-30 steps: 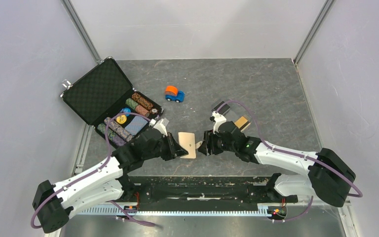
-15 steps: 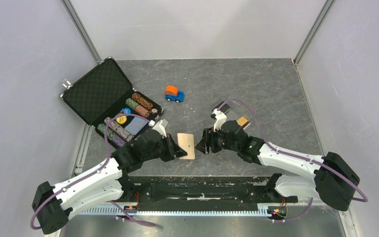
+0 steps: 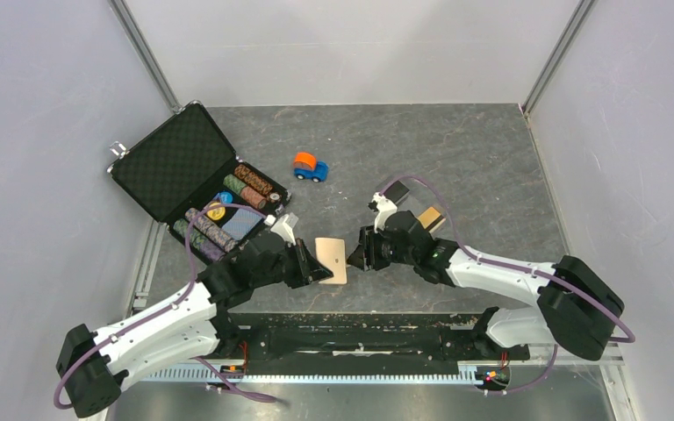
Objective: Put the credit cards into the card holder
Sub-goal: Open the card holder.
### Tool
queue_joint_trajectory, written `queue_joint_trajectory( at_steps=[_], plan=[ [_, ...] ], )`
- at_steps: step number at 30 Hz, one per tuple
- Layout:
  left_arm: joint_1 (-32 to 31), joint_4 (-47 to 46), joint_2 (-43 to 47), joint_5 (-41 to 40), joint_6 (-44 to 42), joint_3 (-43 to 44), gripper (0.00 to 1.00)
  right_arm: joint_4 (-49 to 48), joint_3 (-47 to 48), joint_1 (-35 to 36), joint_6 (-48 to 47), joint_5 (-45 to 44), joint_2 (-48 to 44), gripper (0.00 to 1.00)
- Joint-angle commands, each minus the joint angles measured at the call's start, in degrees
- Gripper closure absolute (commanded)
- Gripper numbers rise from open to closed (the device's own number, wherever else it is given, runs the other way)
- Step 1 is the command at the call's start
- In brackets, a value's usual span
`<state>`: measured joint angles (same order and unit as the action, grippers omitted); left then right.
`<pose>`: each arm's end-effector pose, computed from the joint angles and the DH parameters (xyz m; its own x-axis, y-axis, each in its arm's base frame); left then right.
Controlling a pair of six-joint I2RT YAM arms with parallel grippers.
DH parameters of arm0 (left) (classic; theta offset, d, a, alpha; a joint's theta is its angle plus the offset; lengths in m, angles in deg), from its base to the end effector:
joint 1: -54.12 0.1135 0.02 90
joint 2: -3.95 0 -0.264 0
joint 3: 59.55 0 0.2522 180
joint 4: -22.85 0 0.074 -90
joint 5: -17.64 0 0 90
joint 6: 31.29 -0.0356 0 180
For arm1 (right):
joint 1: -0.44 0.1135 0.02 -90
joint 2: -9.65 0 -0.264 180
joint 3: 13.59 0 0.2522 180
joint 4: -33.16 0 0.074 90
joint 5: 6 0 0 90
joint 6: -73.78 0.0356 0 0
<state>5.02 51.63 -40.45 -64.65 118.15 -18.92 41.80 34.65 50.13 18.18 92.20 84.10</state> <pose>0.1111 -0.1355 0.2228 -0.8878 -0.2783 -0.3664 0.1151 0.6366 -0.7625 0.1677 0.2055 0.1940 -0.7742 -0.0482 -0.6311 -0.4764 0.7009 0.5309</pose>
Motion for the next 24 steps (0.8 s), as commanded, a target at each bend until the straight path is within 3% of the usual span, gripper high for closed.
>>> queue_joint_trajectory(
  at_steps=[1, 5, 10, 14, 16, 18, 20, 21, 23, 24],
  plan=[
    [-0.20, -3.32, 1.09, 1.00, 1.63, -0.42, 0.98, -7.74, -1.15, -0.86, 2.03, 3.38, -1.97, 0.59],
    [-0.20, -3.38, 1.45, 0.77, 1.65, -0.51, 0.98, -11.10, -3.25, -1.80, 3.71, 5.76, -2.39, 0.59],
    [-0.21, -3.60, 2.12, 0.40, 1.89, -0.85, 0.98, -10.97, -3.28, -2.14, 3.57, 6.51, -1.52, 0.68],
    [-0.21, -4.02, 2.65, 0.32, 2.17, -1.36, 0.98, -10.34, -3.02, -2.12, 3.45, 6.38, -1.02, 0.68],
    [-0.21, -4.16, 2.86, 0.38, 2.26, -1.53, 0.98, -10.37, -3.02, -2.14, 3.34, 6.45, -0.80, 0.77],
    [-0.20, -4.13, 3.10, 0.34, 2.19, -1.74, 0.94, -10.35, -2.84, -2.13, 3.26, 6.65, -0.84, 0.95],
    [-0.21, -4.15, 3.50, 0.08, 2.15, -1.99, 0.82, -9.98, -2.46, -2.14, 2.99, 6.69, -1.41, 1.00],
    [-0.21, -4.13, 3.80, -0.22, 2.11, -2.08, 0.70, -9.18, -2.13, -2.14, 2.74, 6.30, -1.96, 1.00],
    [-0.21, -3.77, 4.83, -1.49, 1.77, -2.20, 0.27, -6.98, -1.04, -2.14, 1.27, 5.07, -3.92, 1.00],
    [-0.21, -2.57, 5.24, -2.32, 1.25, -1.90, 0.15, -4.87, 0.05, -2.17, 0.20, 4.47, -4.99, 1.00]
  ],
)
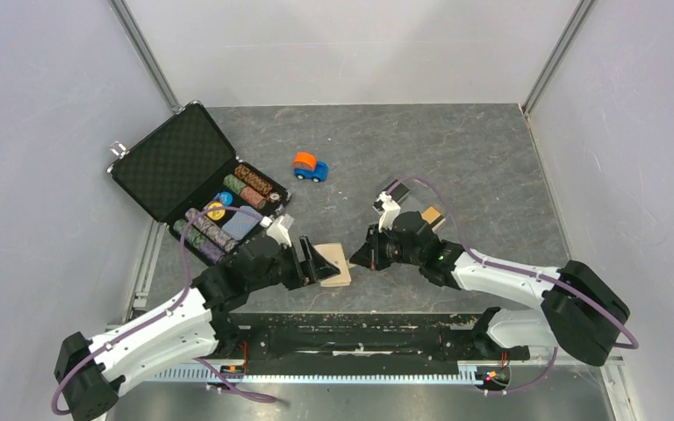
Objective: Put the credit cards into the card holder
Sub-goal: Open the card holder.
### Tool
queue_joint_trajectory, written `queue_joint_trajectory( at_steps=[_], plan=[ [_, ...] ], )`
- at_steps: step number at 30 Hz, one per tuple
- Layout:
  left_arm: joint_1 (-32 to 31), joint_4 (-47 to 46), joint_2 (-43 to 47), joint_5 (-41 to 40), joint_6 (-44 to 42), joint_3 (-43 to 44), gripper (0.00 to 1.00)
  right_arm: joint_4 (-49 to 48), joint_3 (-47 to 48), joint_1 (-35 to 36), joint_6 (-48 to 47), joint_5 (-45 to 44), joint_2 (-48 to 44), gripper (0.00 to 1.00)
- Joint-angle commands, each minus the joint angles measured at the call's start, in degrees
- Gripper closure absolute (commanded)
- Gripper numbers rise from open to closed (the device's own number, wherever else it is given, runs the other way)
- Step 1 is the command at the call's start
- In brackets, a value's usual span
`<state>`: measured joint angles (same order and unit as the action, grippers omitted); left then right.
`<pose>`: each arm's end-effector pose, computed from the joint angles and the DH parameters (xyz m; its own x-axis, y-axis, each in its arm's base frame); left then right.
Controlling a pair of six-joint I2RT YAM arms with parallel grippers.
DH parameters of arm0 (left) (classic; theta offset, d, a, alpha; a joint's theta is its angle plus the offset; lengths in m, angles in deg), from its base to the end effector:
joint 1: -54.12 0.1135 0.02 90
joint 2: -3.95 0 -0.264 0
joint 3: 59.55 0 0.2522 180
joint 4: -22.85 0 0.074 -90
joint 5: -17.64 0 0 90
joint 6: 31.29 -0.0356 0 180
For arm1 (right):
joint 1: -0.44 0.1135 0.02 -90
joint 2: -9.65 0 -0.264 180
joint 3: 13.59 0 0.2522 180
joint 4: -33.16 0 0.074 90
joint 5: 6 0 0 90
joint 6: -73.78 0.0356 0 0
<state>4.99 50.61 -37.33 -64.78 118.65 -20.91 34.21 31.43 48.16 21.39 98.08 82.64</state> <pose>0.1062 -0.1300 0.2208 -0.8791 -0.2952 -0.3743 0.1262 0.6130 -0.7799 0.1688 0.1985 0.1950 -0.7838 0.0179 -0.6207 -0.4827 0.6113 0.6272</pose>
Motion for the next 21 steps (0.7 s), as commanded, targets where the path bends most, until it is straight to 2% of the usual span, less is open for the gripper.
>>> queue_joint_trajectory(
  at_steps=[1, 6, 10, 16, 21],
  plan=[
    [-0.23, 0.14, 2.58, -3.58, -0.21, 0.68, 0.01, 4.95, 4.68, -0.25, -4.79, -1.92, -4.82, 1.00],
    [-0.18, 11.60, 3.00, -11.33, -8.11, 6.33, 0.00, 19.08, 15.83, -0.25, -16.37, -0.85, -8.41, 1.00],
    [-0.17, 15.33, 3.16, -14.11, -17.57, 10.30, 0.00, 27.77, 23.66, -0.25, -24.32, 2.43, -9.13, 1.00],
    [-0.10, 10.02, 6.29, -5.58, -33.53, 12.31, 0.00, 35.18, 28.18, -0.18, -32.13, 9.39, -9.23, 1.00],
    [-0.10, 8.40, 6.18, 1.60, -44.27, 13.67, 0.00, 35.85, 28.33, -0.20, -34.80, 17.46, -10.47, 1.00]
  ],
)
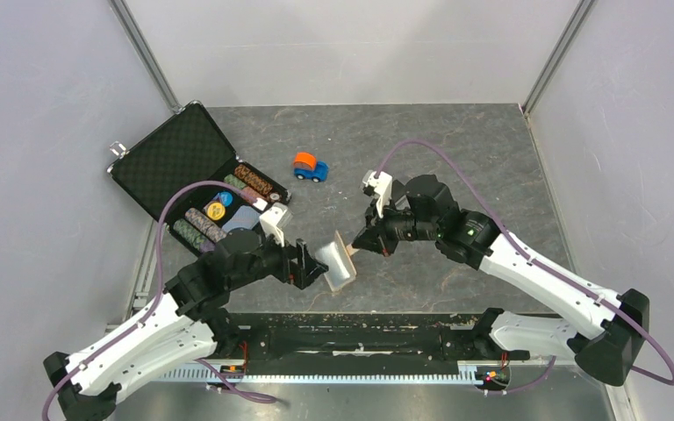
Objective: Put the credit cards into the card holder
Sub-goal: Open the card holder.
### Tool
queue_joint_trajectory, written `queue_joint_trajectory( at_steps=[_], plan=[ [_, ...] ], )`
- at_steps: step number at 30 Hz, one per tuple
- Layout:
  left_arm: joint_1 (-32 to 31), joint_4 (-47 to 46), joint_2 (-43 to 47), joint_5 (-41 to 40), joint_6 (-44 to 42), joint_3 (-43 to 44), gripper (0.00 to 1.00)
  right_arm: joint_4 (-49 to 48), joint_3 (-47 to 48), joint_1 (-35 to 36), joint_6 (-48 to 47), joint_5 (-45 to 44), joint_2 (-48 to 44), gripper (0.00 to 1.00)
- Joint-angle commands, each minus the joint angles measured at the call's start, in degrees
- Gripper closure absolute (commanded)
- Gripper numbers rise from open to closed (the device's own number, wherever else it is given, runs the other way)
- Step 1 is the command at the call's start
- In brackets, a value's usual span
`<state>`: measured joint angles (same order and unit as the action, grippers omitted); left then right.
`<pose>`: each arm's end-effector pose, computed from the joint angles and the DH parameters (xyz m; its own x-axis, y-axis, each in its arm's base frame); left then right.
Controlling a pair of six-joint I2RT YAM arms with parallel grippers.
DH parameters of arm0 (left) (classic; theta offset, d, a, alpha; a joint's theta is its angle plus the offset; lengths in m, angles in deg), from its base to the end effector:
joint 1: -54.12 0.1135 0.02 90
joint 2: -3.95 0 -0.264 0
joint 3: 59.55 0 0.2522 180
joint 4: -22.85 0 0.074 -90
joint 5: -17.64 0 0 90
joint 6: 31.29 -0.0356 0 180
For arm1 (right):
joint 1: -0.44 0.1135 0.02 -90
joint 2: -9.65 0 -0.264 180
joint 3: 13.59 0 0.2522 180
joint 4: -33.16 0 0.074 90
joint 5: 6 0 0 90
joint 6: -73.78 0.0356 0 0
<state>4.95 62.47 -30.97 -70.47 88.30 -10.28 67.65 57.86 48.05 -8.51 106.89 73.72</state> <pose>0.0952 -0.1120 0.2804 -0.6258 -0.0307 -0.7794 0.5368 0.7081 -0.4588 0.1581 0.1938 0.3347 -0.4270 -0.2845 -0.8583 -0.8644 0.4072 0.2951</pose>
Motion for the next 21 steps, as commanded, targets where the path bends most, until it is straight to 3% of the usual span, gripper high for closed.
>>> queue_joint_trajectory(
  at_steps=[1, 6, 12, 21],
  plan=[
    [-0.01, -3.98, -0.69, 9.73, -15.53, 3.46, 0.00, 2.44, 2.08, -0.10, -5.07, 9.95, -1.55, 1.00],
    [-0.09, -8.47, -4.87, 19.58, -20.01, 4.25, 0.00, 1.43, 2.79, -0.13, -4.83, 16.79, -1.73, 1.00],
    [-0.11, -18.47, -10.15, 26.64, -18.01, 3.97, 0.00, -0.27, 3.30, -0.15, -3.65, 21.67, -1.80, 1.00],
    [-0.11, -19.31, -12.33, 22.06, -20.57, 3.56, 0.00, -0.31, 3.82, -0.19, -4.07, 24.99, -0.88, 1.00]
  ],
)
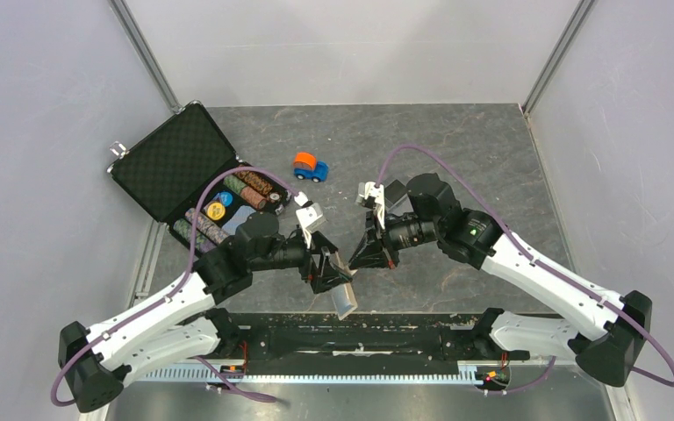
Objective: Put the credit cards into the card holder
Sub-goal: Open the card holder.
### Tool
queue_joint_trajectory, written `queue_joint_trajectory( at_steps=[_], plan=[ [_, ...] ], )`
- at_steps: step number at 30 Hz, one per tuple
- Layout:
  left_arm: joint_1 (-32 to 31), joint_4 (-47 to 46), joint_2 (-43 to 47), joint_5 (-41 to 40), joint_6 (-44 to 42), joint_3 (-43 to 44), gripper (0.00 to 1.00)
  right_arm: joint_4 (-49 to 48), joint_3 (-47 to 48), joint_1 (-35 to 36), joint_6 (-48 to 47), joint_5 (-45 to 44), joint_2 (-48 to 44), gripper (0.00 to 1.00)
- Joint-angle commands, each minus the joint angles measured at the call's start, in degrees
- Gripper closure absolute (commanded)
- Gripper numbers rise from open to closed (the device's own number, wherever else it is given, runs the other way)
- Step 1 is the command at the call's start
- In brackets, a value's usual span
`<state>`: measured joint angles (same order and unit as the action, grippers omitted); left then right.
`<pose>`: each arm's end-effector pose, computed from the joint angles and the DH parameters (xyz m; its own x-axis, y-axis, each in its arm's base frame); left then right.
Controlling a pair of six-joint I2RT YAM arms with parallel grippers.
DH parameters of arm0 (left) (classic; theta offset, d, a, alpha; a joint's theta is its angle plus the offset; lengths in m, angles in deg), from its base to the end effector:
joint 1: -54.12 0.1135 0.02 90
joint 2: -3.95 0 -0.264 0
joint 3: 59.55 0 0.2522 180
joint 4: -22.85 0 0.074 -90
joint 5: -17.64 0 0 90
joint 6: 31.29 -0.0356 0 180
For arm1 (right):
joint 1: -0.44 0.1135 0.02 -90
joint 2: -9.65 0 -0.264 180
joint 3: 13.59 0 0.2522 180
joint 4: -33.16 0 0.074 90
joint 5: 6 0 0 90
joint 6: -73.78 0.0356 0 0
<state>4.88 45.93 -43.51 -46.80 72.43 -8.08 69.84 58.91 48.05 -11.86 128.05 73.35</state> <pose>0.1146 -0.1565 0.2910 -0.4324 0.1740 -0.8847 0.8719 0.3308 -0.3611 0.1437 0.1942 0.3422 -0.3862 -0.3420 -0.8567 -0.9185 0.0568 0.3914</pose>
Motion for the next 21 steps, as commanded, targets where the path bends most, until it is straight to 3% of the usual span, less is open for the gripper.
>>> queue_joint_trajectory(
  at_steps=[1, 10, 21],
  plan=[
    [-0.05, -2.12, 0.39, -2.74, -5.52, 1.25, 0.00, -2.45, 2.78, -0.15, -0.82, 4.23, -0.36, 1.00],
    [-0.02, -0.34, 6.43, 1.56, -20.08, -2.27, 0.00, -1.24, 3.74, -0.15, -2.05, 6.82, 0.50, 1.00],
    [0.01, 7.01, 10.90, 2.94, -29.31, -1.25, 0.00, 2.17, 4.97, -0.18, -5.56, 8.35, 1.88, 1.00]
  ],
)
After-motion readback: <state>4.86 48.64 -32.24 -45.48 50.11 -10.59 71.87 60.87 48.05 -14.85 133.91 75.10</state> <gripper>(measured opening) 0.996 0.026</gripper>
